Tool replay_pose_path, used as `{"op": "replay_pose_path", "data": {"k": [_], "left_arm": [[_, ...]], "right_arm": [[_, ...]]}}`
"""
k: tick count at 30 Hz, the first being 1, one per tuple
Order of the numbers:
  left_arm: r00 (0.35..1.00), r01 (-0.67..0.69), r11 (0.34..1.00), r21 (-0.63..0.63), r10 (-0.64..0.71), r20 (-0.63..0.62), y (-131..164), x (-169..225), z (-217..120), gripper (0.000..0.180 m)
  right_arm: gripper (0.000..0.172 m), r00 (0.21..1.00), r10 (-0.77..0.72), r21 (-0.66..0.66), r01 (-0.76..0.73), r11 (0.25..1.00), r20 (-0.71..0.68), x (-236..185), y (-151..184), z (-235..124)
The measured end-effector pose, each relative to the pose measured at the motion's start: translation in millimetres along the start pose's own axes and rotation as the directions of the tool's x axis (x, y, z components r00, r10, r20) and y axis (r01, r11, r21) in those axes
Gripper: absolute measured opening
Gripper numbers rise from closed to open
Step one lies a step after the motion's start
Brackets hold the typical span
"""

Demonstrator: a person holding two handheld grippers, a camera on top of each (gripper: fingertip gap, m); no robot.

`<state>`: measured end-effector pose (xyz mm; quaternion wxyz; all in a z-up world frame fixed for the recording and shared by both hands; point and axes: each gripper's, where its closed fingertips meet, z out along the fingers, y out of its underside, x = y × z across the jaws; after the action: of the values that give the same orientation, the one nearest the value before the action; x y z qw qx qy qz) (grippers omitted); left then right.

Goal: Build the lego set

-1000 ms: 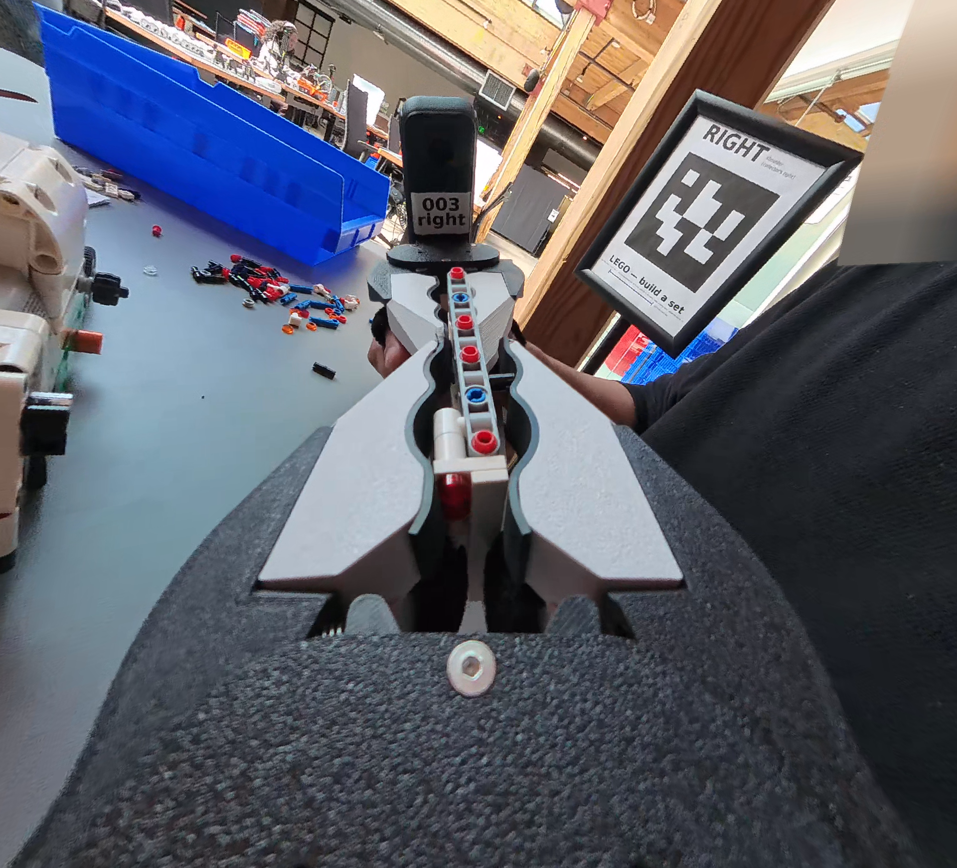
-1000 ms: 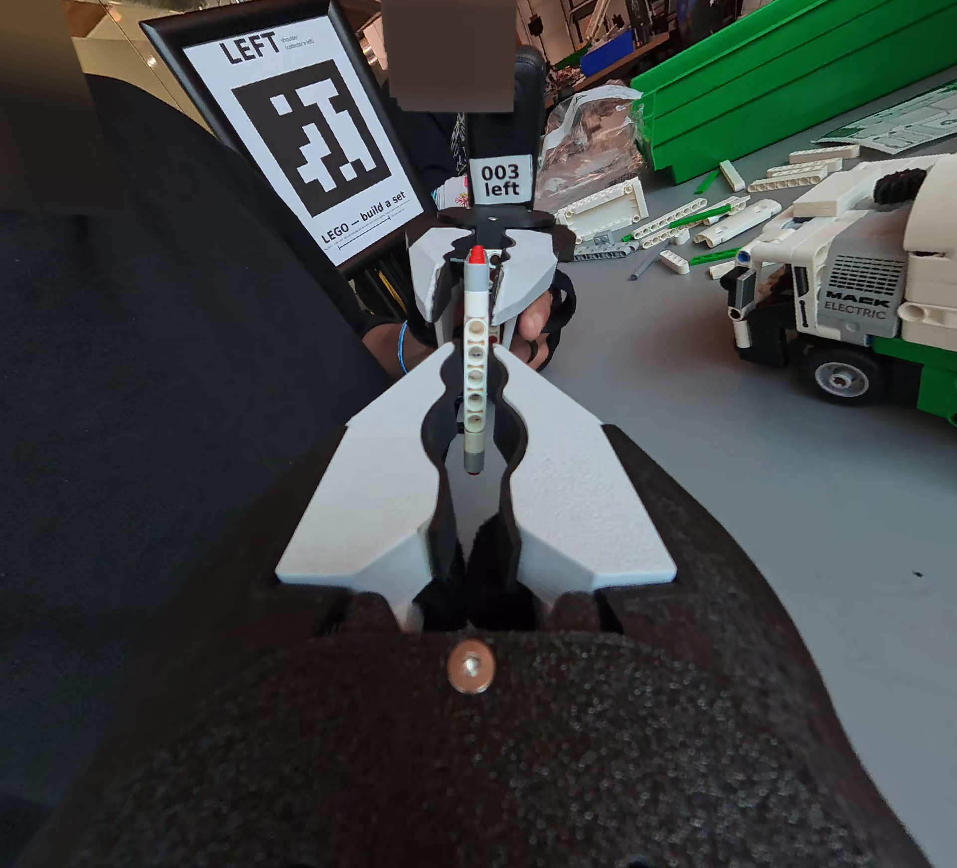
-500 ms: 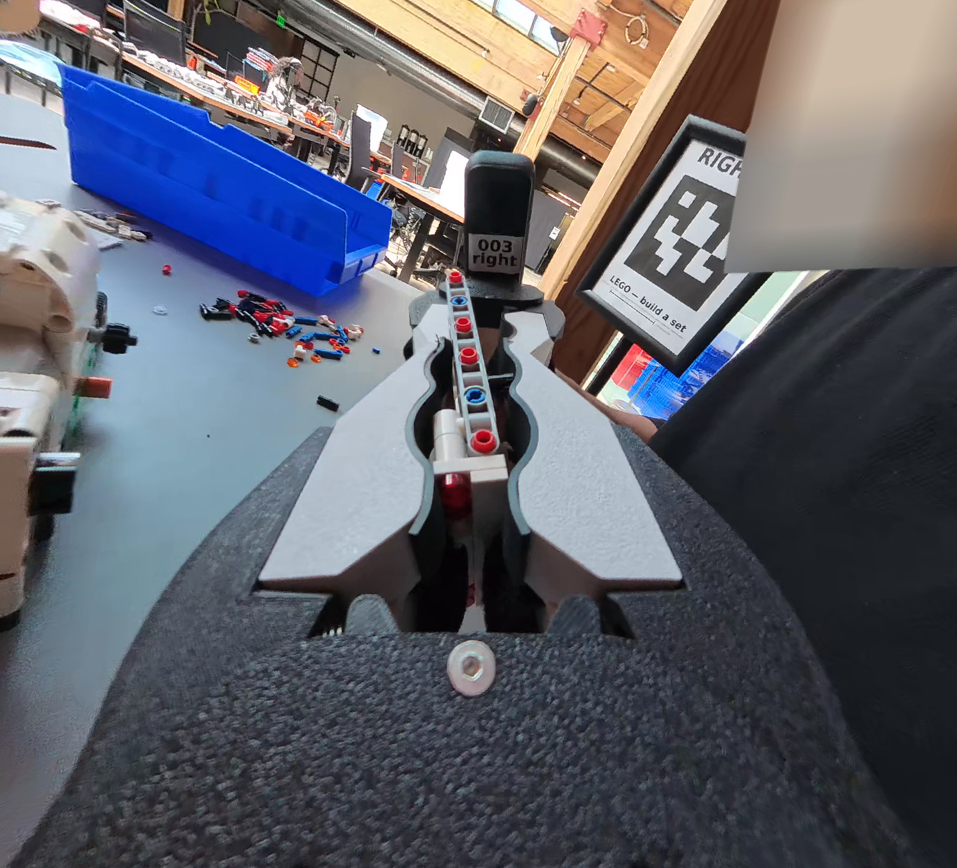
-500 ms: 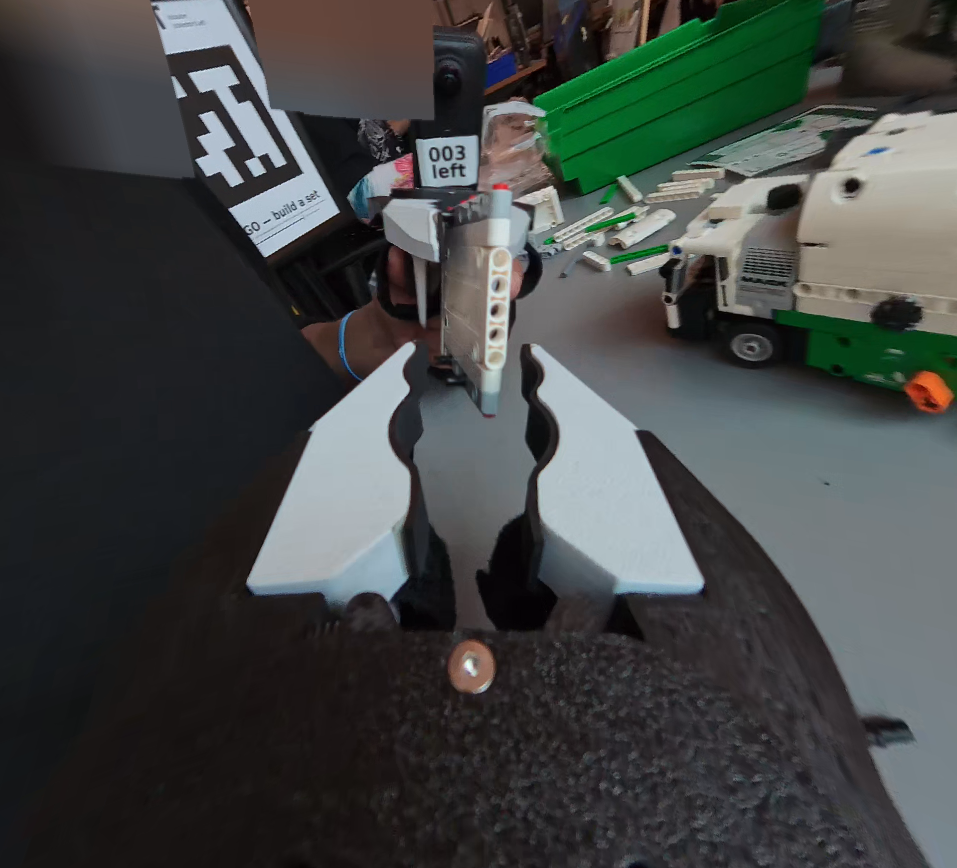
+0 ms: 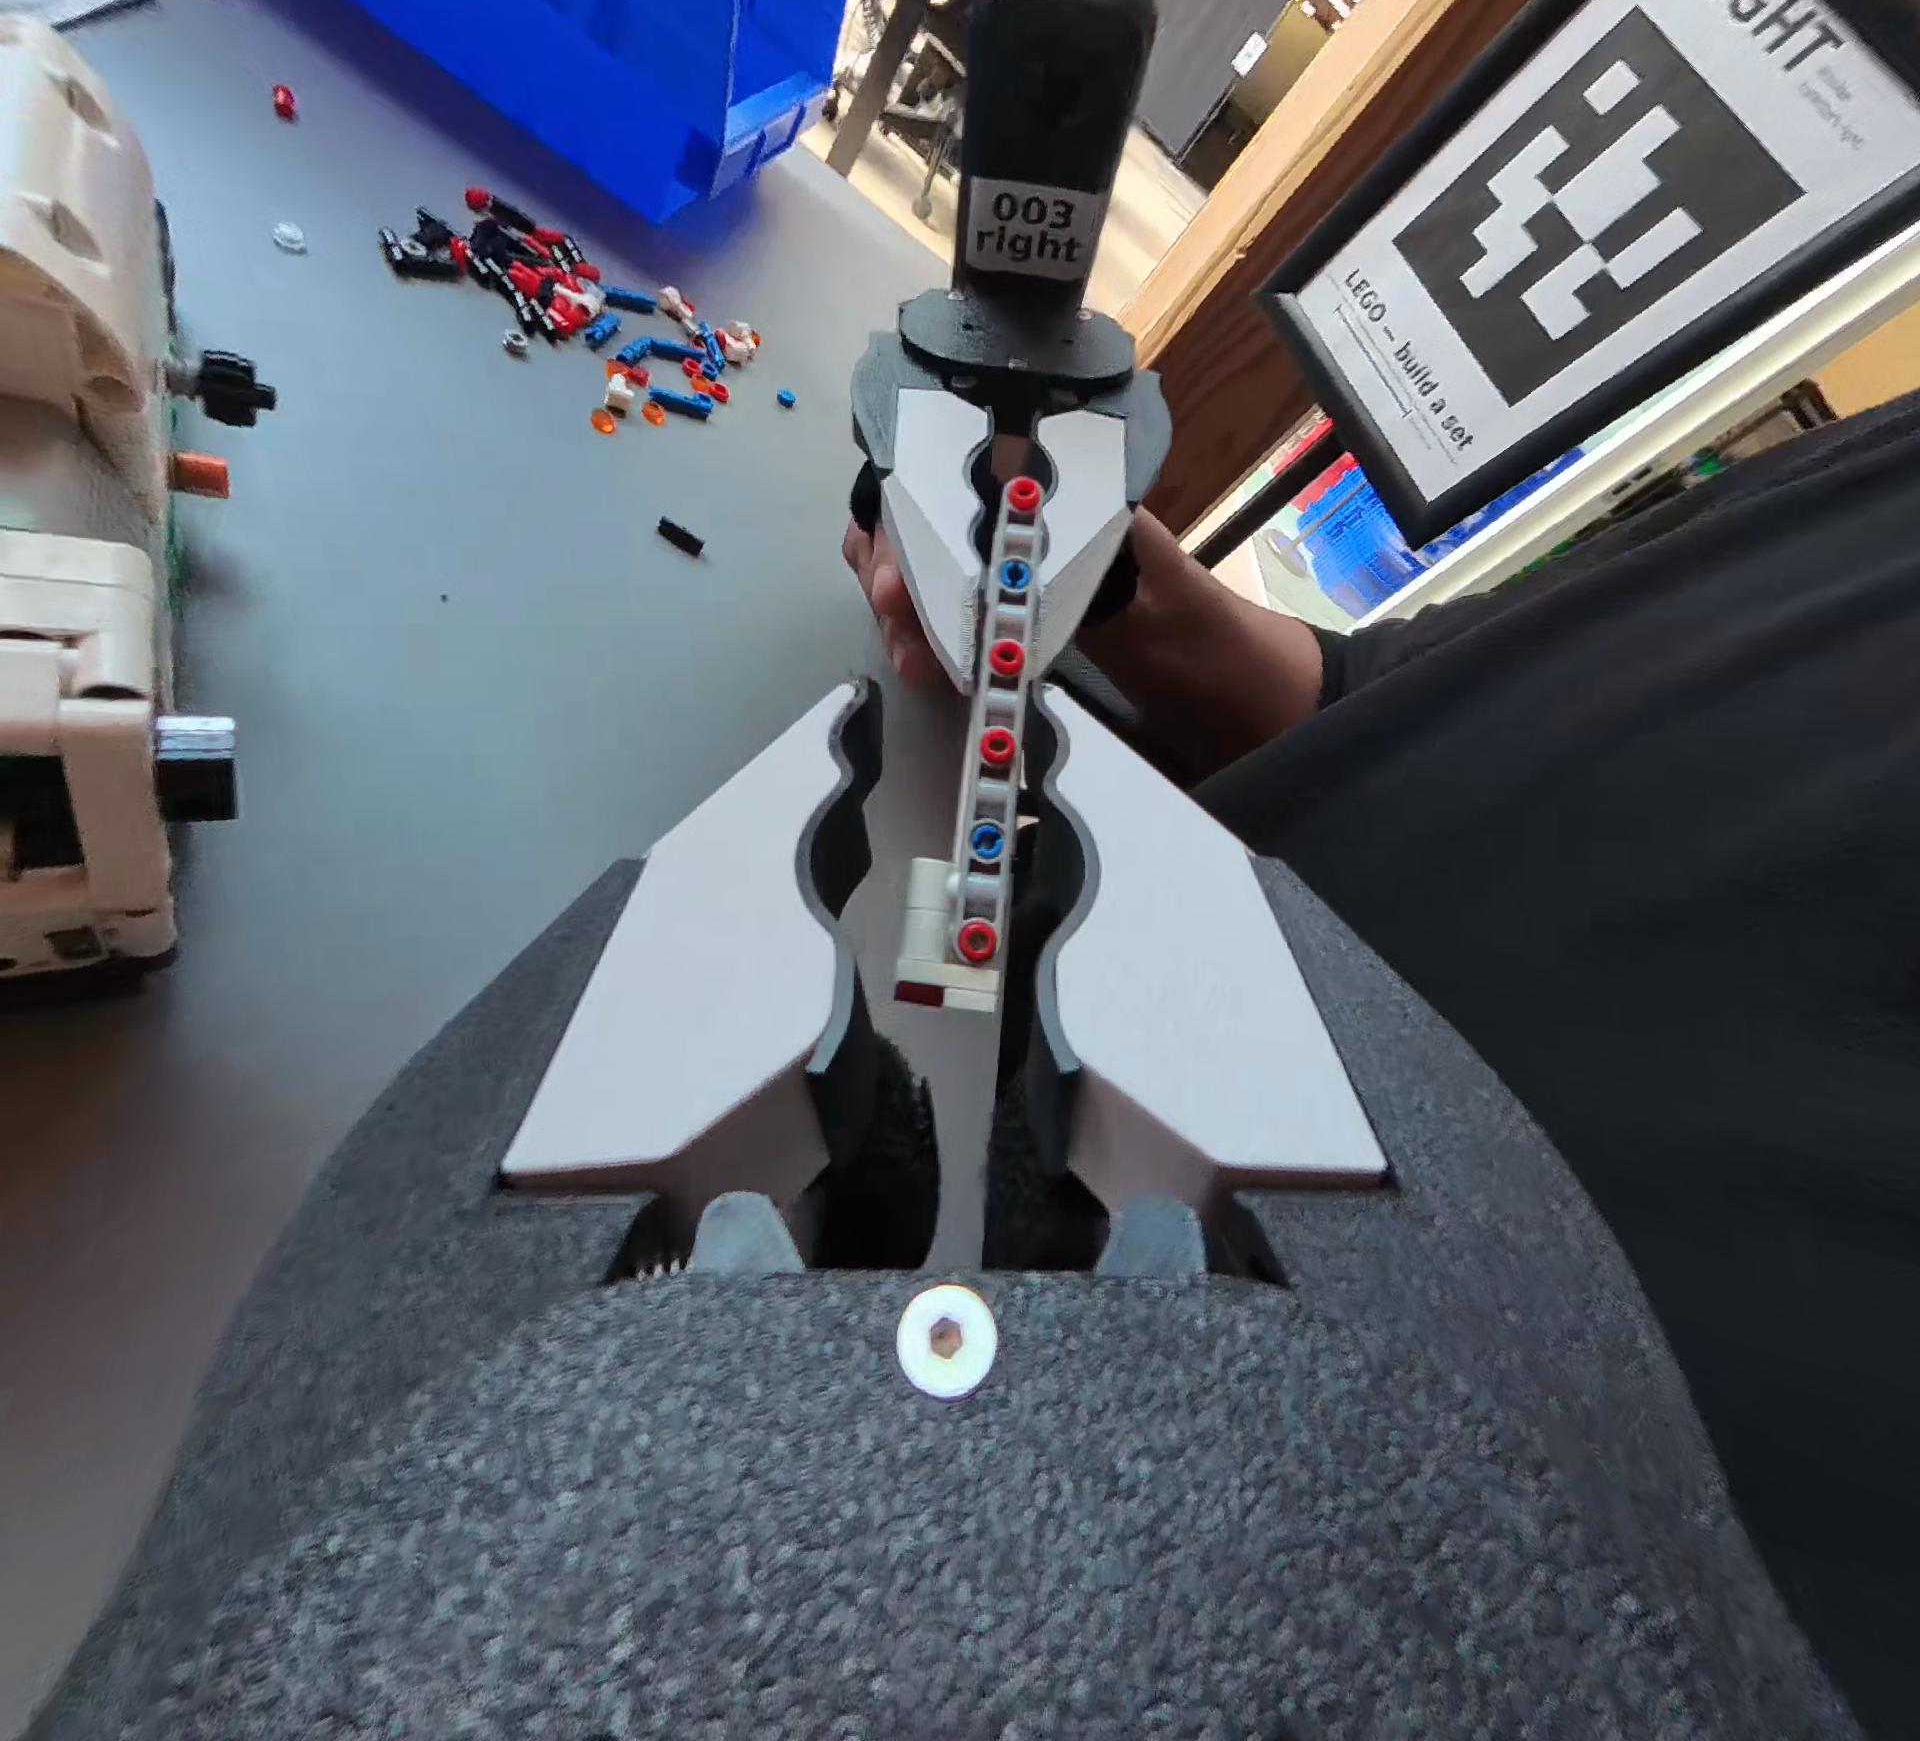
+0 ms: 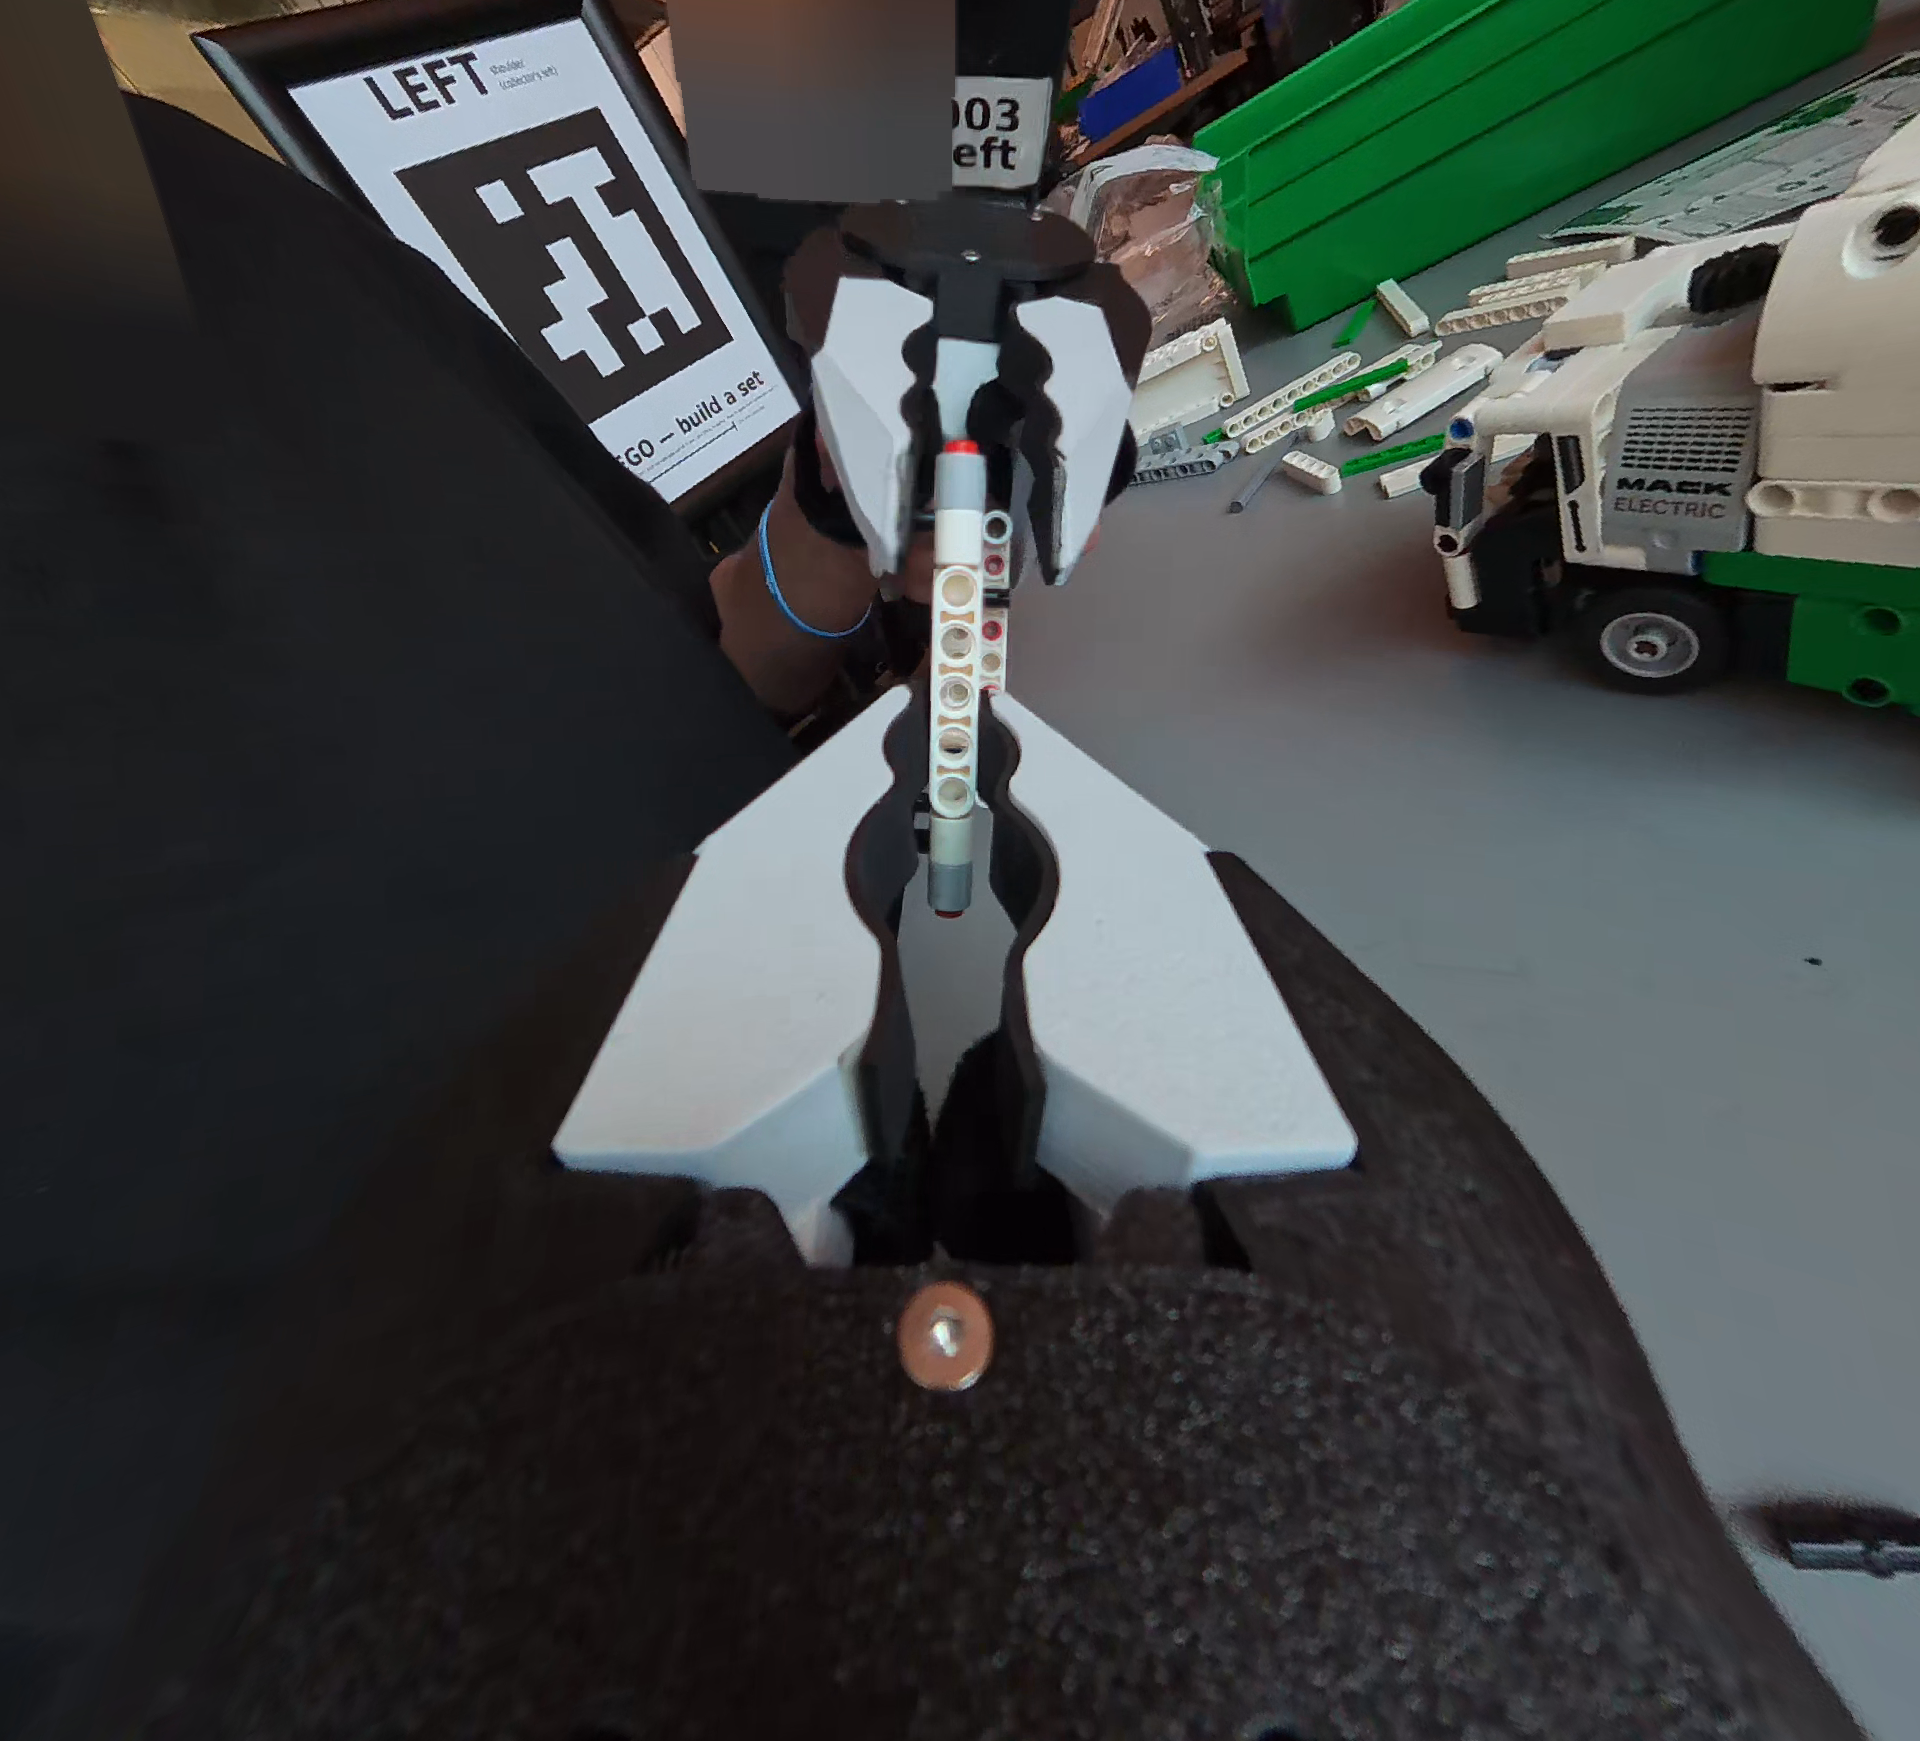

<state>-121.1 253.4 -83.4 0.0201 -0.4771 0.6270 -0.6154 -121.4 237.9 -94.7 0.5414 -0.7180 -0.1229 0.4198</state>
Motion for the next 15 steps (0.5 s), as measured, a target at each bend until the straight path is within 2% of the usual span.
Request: {"op": "replay_pose_path", "data": {"k": [2,5,7,12,15], "left_arm": [[1.000,-0.010,0.998,-0.060,0.010,0.000,4,-2,0,0.020],[0.998,-0.040,0.975,-0.218,0.027,-0.062,20,6,1,0.015],[0.996,-0.040,0.970,-0.238,0.018,-0.093,20,8,4,0.007],[0.994,-0.065,0.977,-0.205,0.045,-0.102,14,1,6,0.006],[0.992,-0.098,0.990,-0.105,0.089,-0.093,6,-8,2,0.006]], "right_arm": [[0.005,1.000,-0.007,-0.020,0.007,1.000,-0.003,0,2,1],[0.005,1.000,-0.006,-0.039,0.007,0.999,0.020,-3,5,4],[0.005,1.000,0.001,-0.045,0.000,0.999,0.021,-3,7,7],[0.007,0.999,0.042,-0.019,-0.042,0.999,-0.011,3,3,2],[0.031,0.974,-0.042,-0.060,0.030,0.998,-0.222,18,-3,-27]]}}
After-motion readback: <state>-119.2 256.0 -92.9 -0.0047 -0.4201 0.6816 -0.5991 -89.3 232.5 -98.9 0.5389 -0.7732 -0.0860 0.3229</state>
